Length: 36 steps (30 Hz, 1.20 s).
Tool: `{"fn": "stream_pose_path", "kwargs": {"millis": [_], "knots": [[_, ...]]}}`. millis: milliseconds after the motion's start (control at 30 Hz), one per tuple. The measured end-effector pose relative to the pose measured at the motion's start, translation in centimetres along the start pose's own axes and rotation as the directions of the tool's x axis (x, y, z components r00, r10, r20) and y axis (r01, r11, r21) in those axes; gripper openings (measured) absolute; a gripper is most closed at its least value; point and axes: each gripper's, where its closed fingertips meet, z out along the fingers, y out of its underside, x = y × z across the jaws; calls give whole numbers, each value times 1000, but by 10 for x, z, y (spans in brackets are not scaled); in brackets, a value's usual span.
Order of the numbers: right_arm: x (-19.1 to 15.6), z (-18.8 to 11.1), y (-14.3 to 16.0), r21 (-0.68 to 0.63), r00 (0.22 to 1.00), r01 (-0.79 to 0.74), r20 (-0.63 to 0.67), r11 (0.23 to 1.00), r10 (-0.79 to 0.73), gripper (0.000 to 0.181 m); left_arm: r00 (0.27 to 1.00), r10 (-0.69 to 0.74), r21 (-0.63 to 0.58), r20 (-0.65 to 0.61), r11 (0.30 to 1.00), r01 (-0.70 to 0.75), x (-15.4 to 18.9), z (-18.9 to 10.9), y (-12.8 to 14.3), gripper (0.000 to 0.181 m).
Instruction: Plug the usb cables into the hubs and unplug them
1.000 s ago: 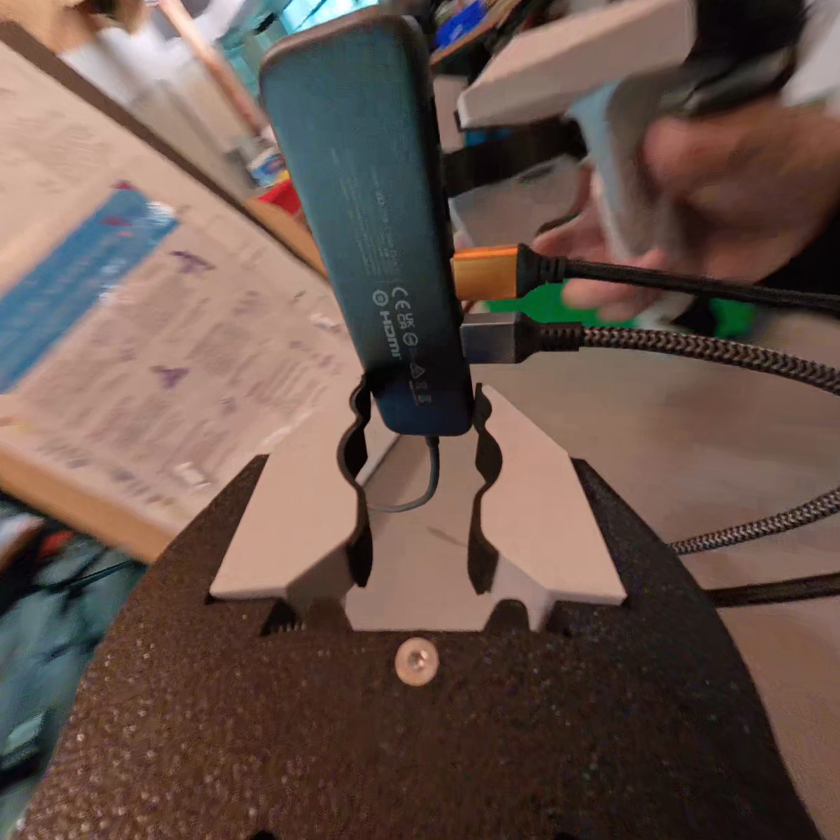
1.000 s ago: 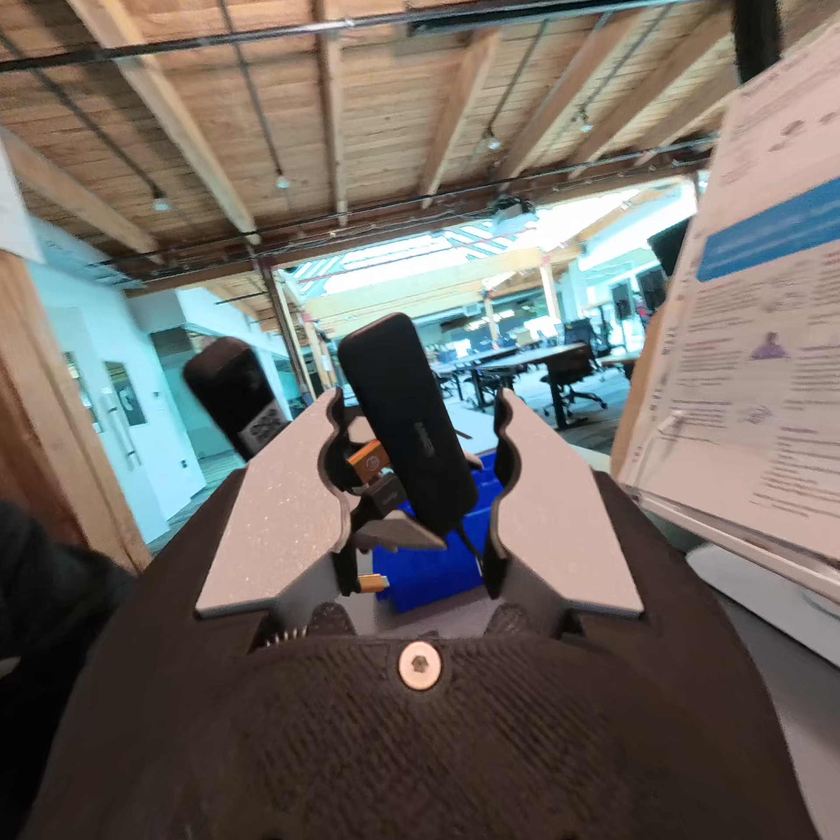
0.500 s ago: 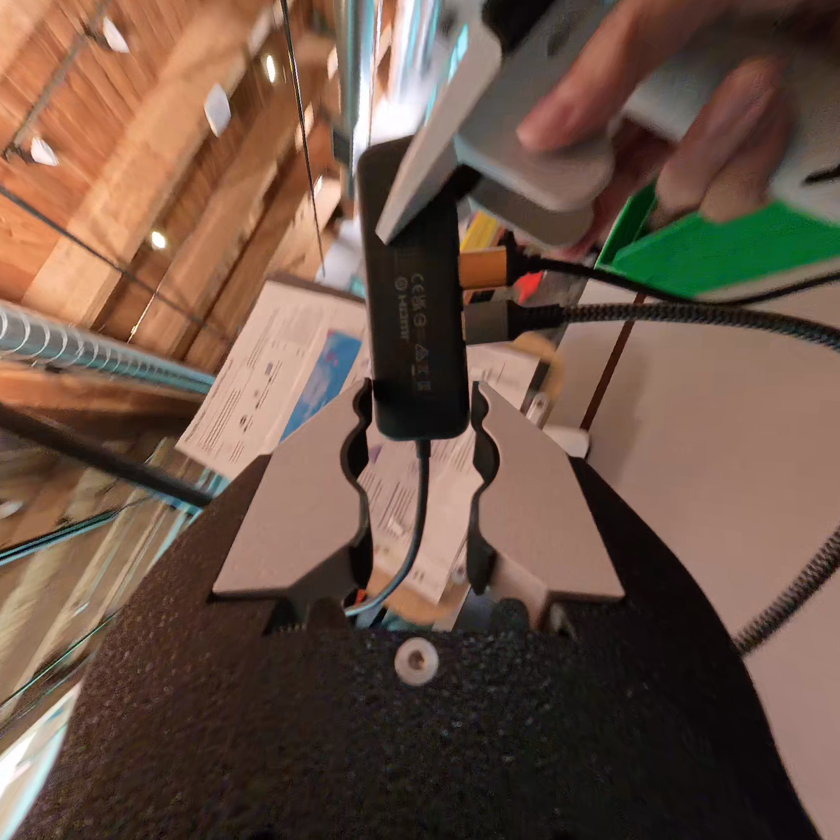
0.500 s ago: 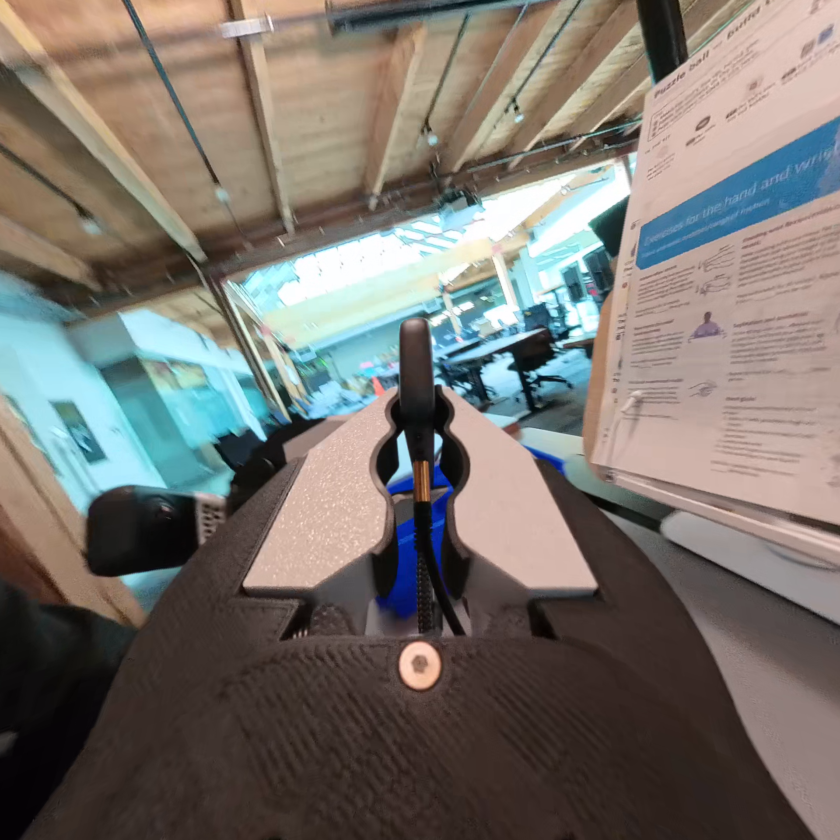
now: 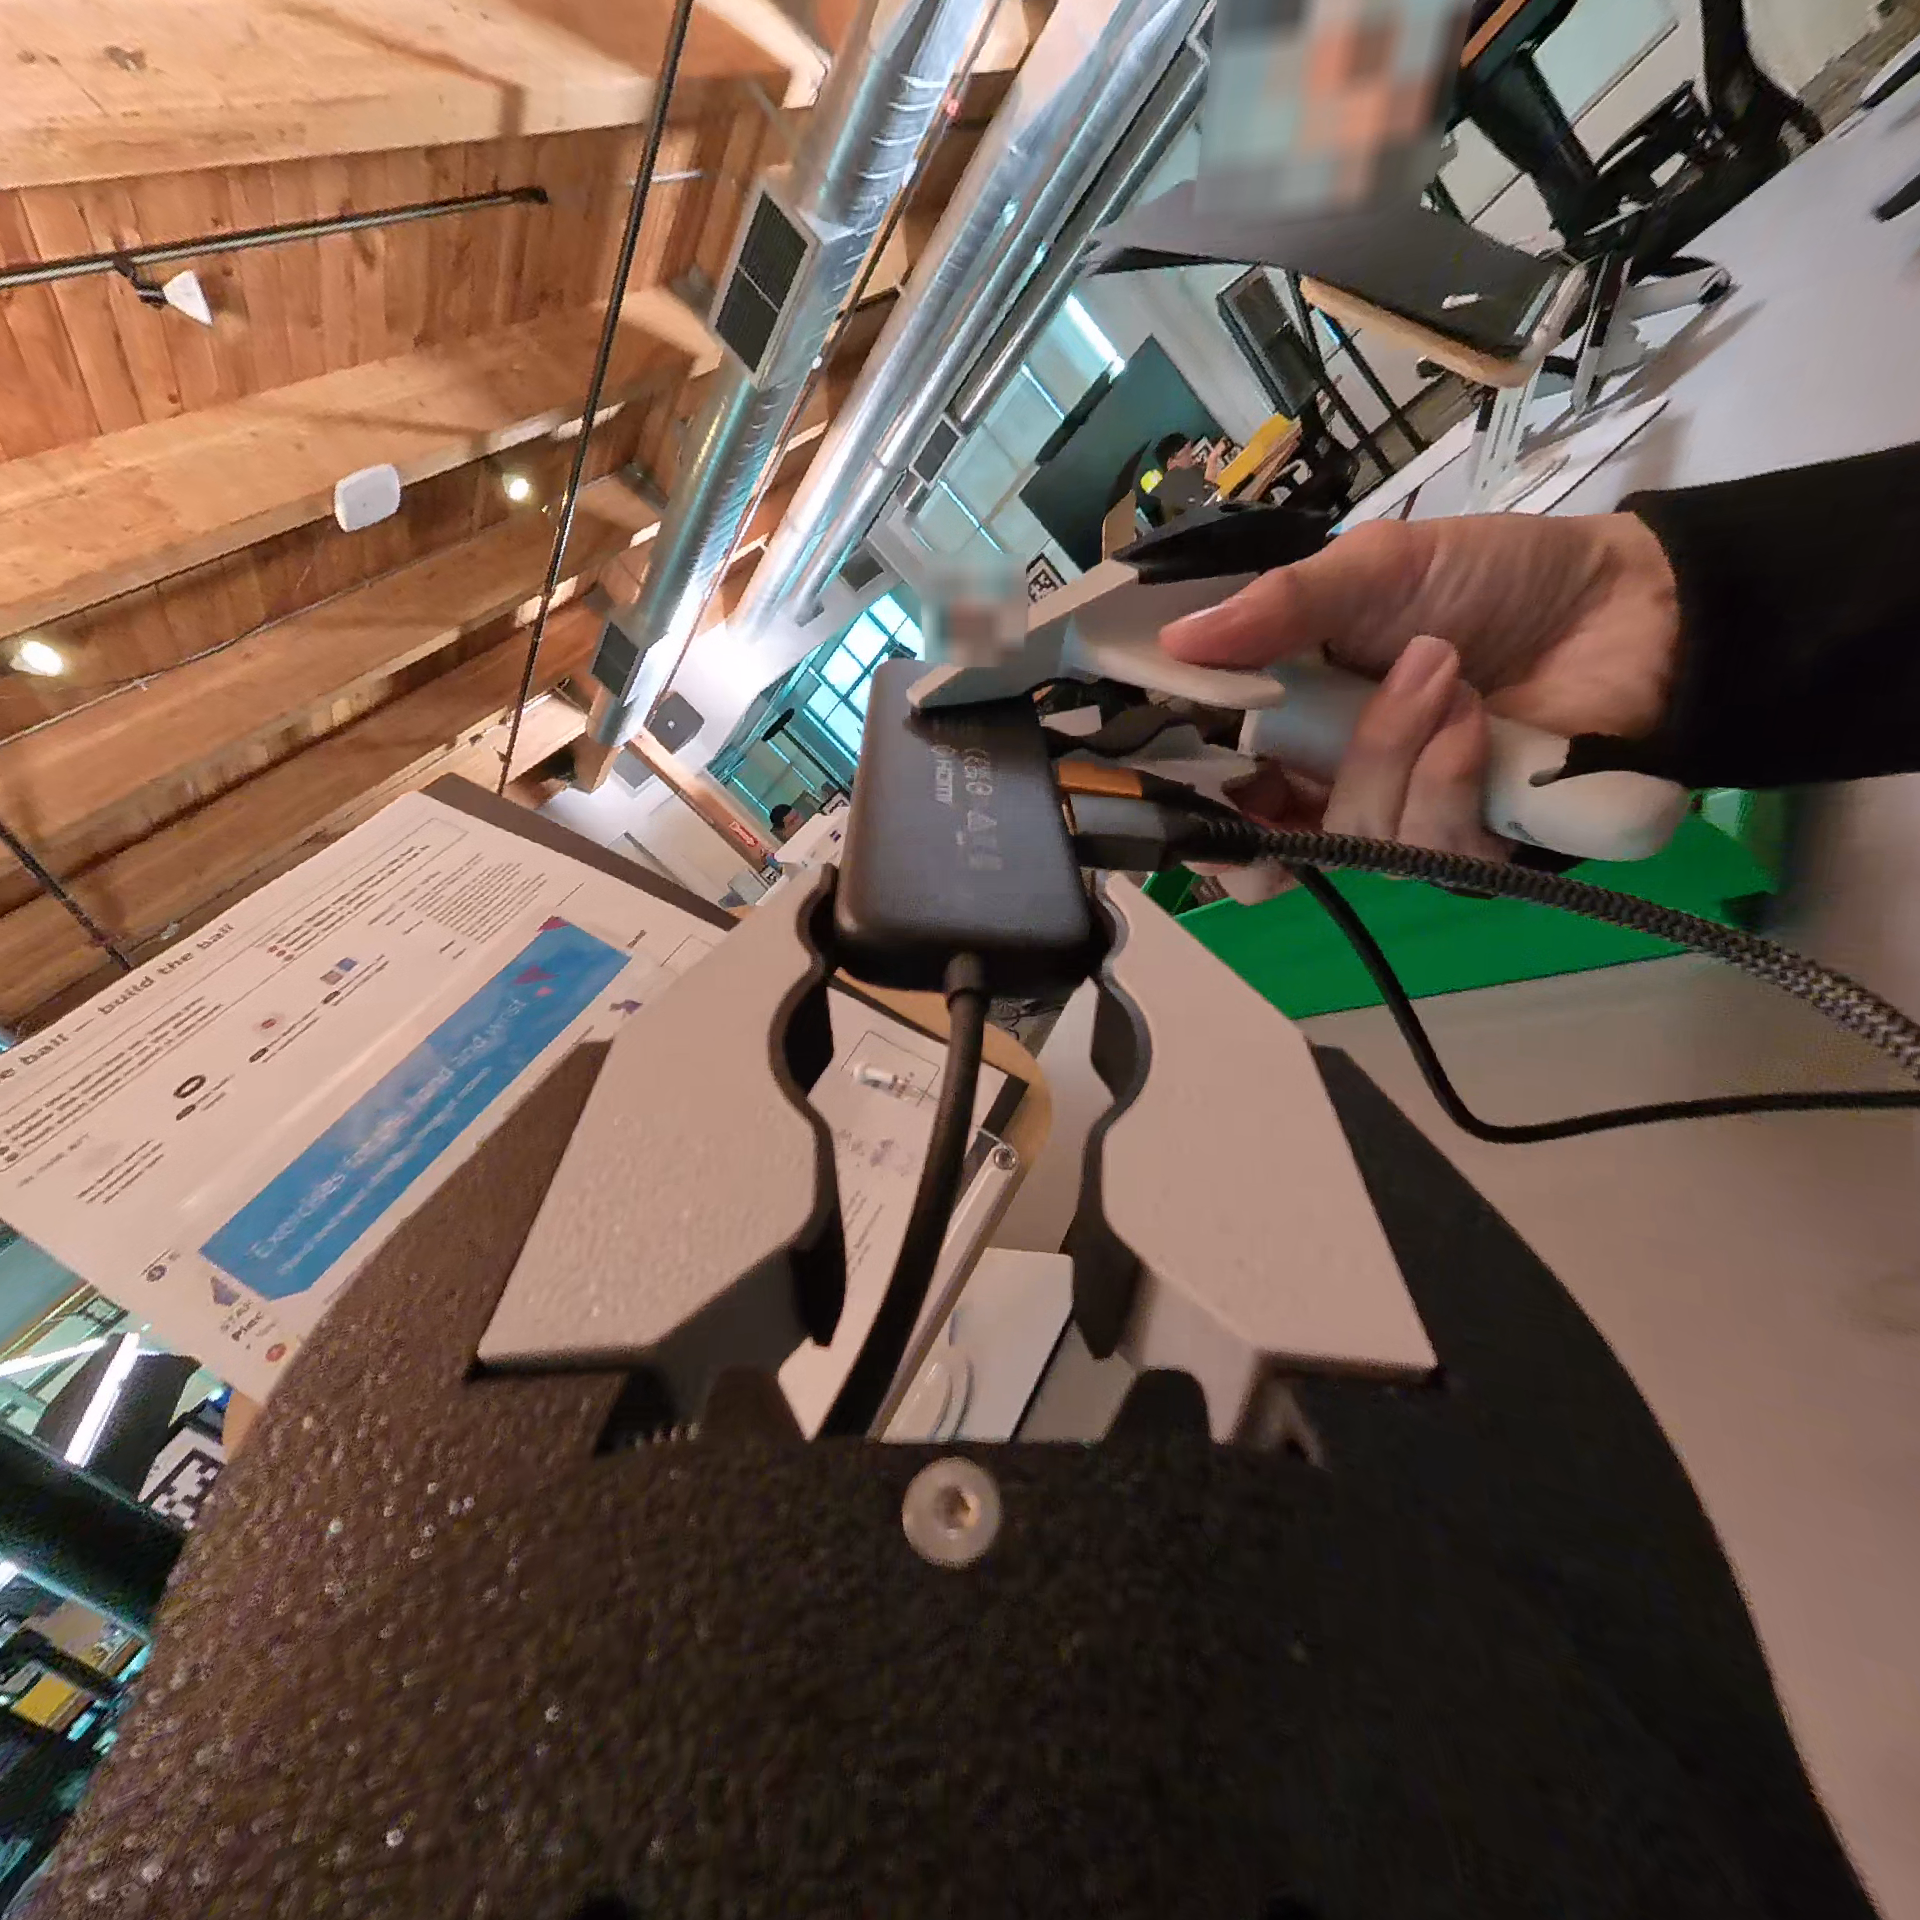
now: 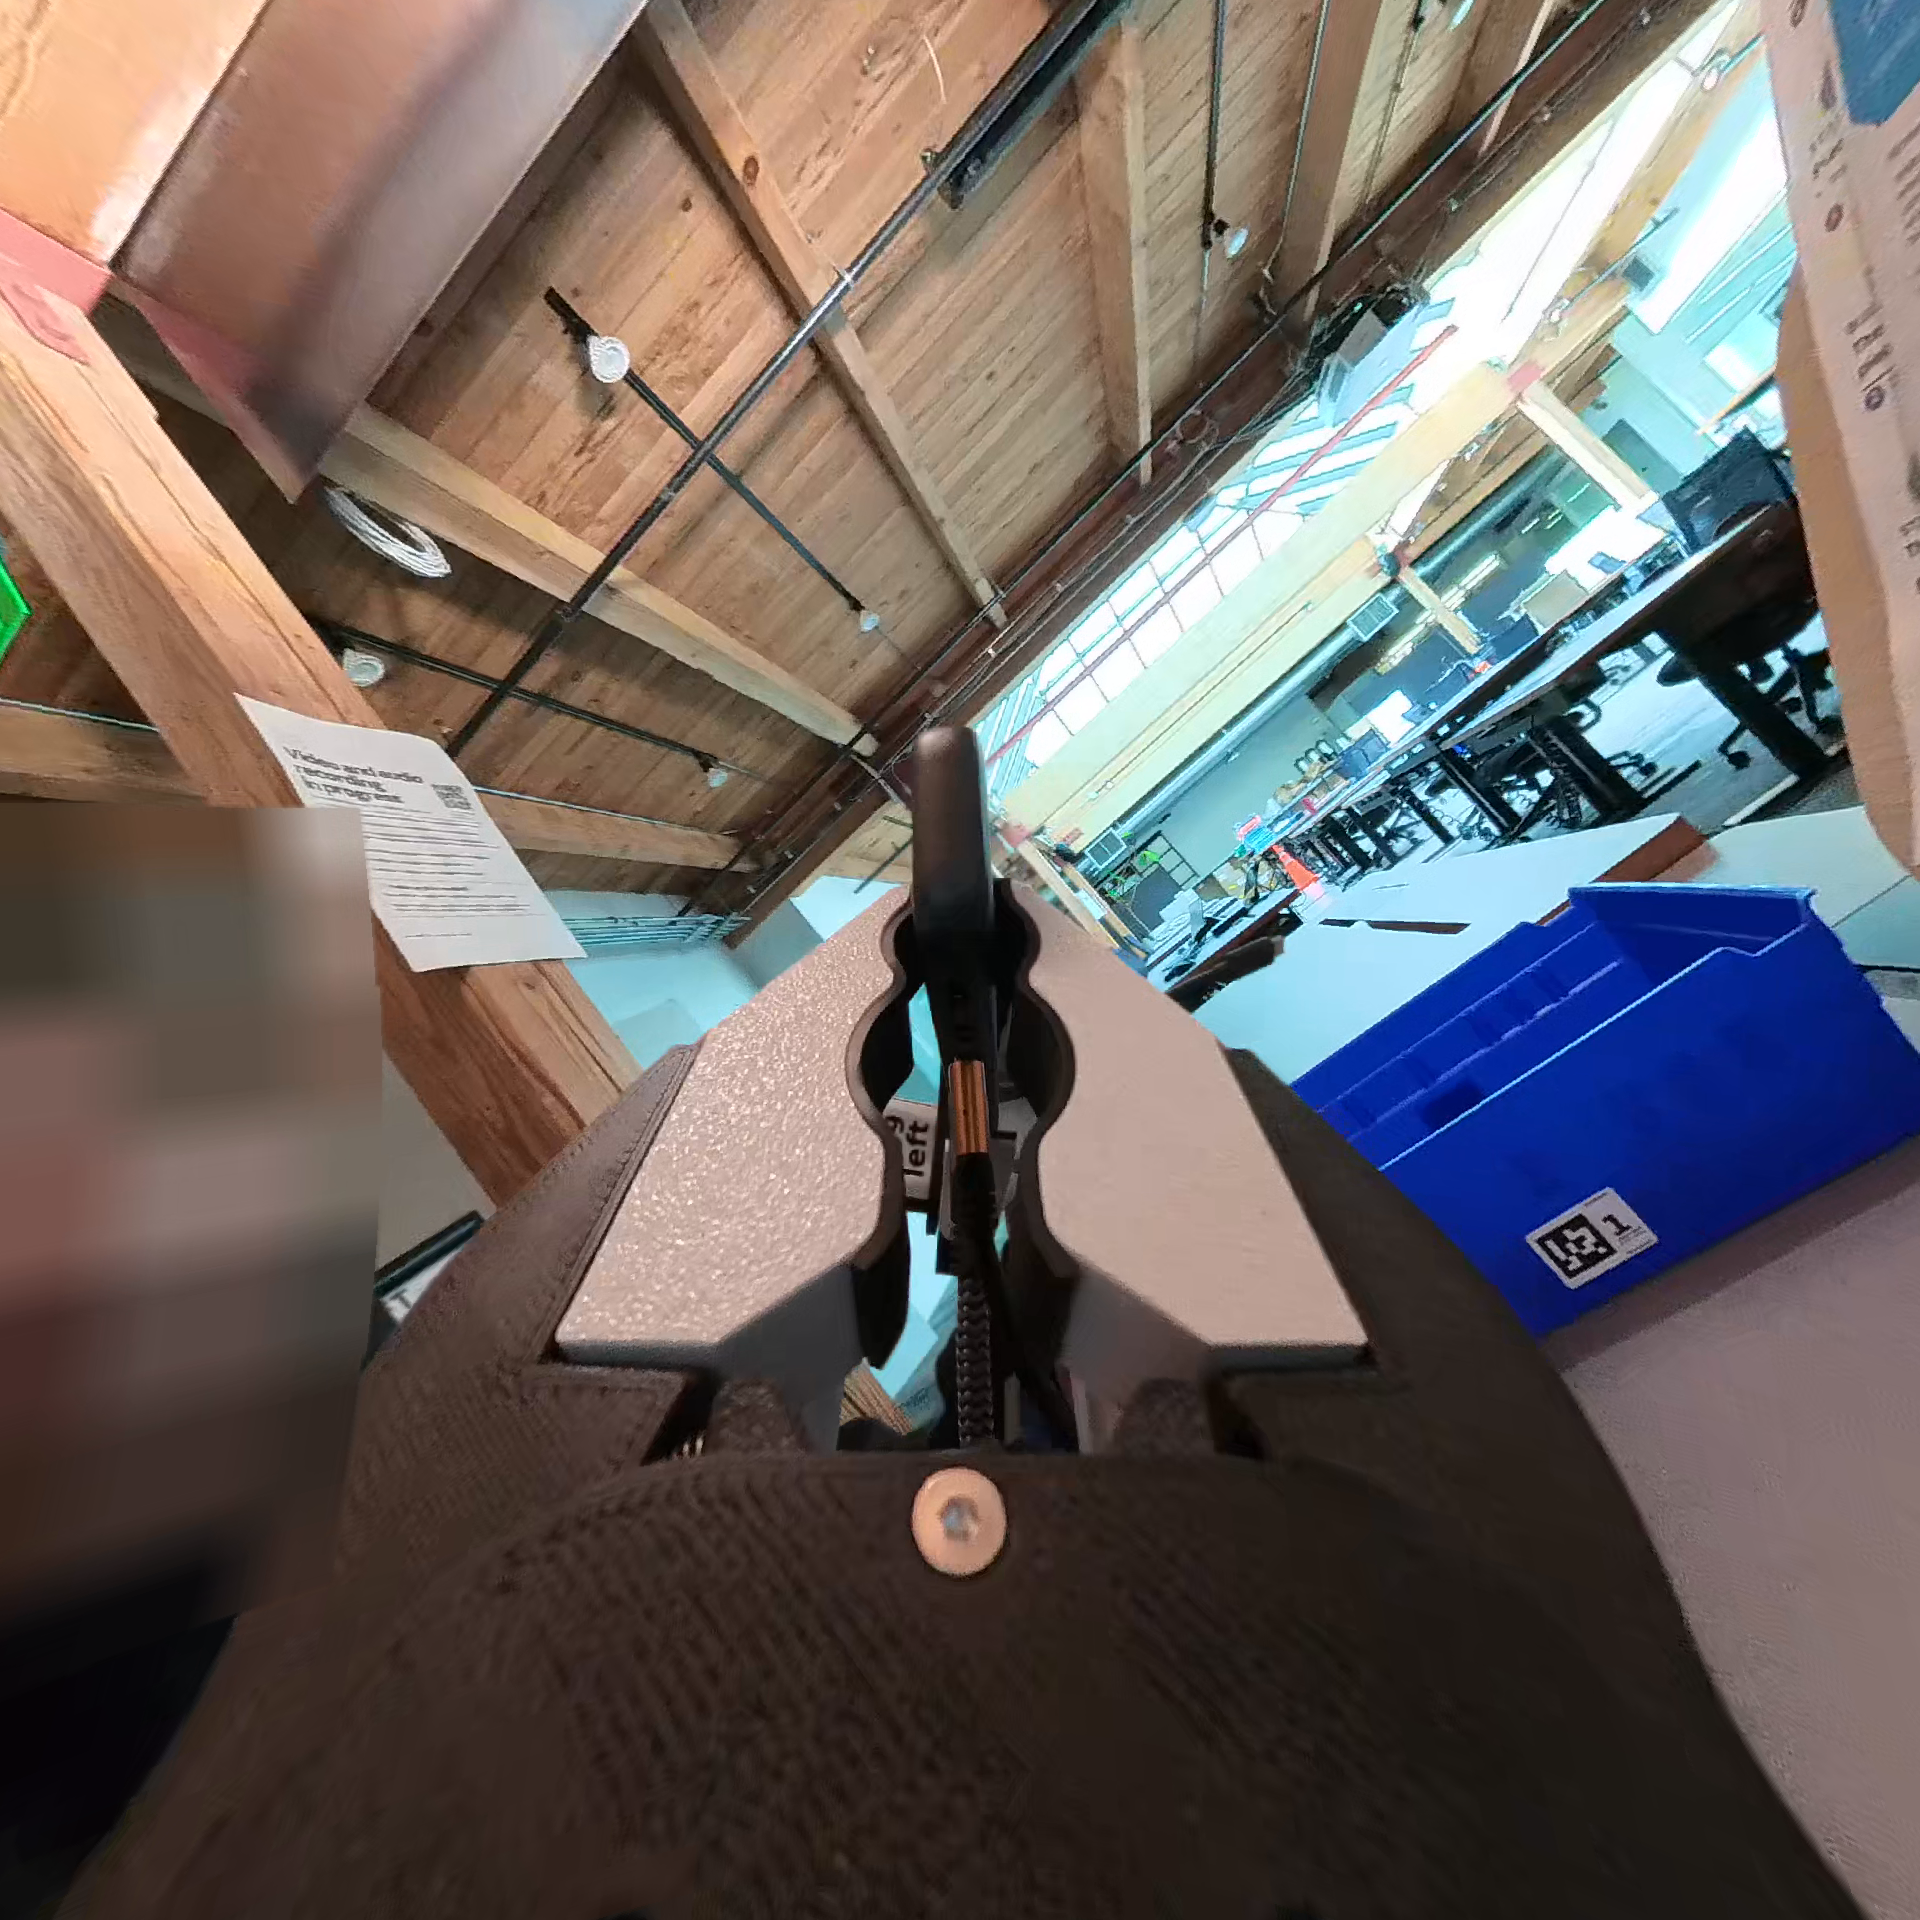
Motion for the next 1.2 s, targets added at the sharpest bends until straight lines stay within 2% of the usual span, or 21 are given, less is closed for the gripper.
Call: {"fn": "stream_pose_path", "kwargs": {"millis": [400, 533, 600, 667, 767, 833, 900, 1000, 1067, 1133, 1200], "knots": [[16, -3, -6, 66, 997, -69, -14, 995, 70, 10, 997, -81, -85, 18, 993, 82, 0, 5, 13, 44], [21, -8, -9, 58, 995, 20, -95, 998, -14, 12, 987, -159, -106, 25, 981, 160, -1, 9, 17, 44], [29, -15, -16, 40, 967, 148, -217, 988, -136, 24, 963, -243, -130, 116, 958, 257, -17, 8, 22, 44], [30, -21, -25, -36, 868, 363, -350, 931, -352, 51, 913, -362, -140, 187, 911, 389, -33, 2, 27, 44], [16, -17, -21, -215, 645, 627, -395, 749, -654, 69, 846, -439, -180, 301, 845, 503, -53, -9, 41, 45], [12, -6, -7, -316, 552, 689, -355, 653, -754, 75, 821, -442, -209, 362, 820, 533, -60, -15, 49, 45], [19, 7, 10, -404, 506, 690, -324, 601, -799, 90, 805, -432, -237, 406, 801, 550, -62, -19, 55, 45], [32, 19, 23, -475, 400, 721, -309, 504, -863, 78, 809, -377, -270, 451, 806, 526, -64, -21, 60, 45], [39, 22, 28, -516, 342, 729, -296, 450, -892, 62, 816, -367, -284, 446, 807, 518, -59, -18, 60, 45], [46, 21, 26, -552, 263, 737, -298, 390, -918, 49, 809, -385, -273, 444, 802, 532, -55, -14, 59, 45], [51, 18, 24, -572, 224, 737, -298, 361, -928, 39, 809, -380, -271, 448, 805, 528, -53, -12, 58, 45]]}}
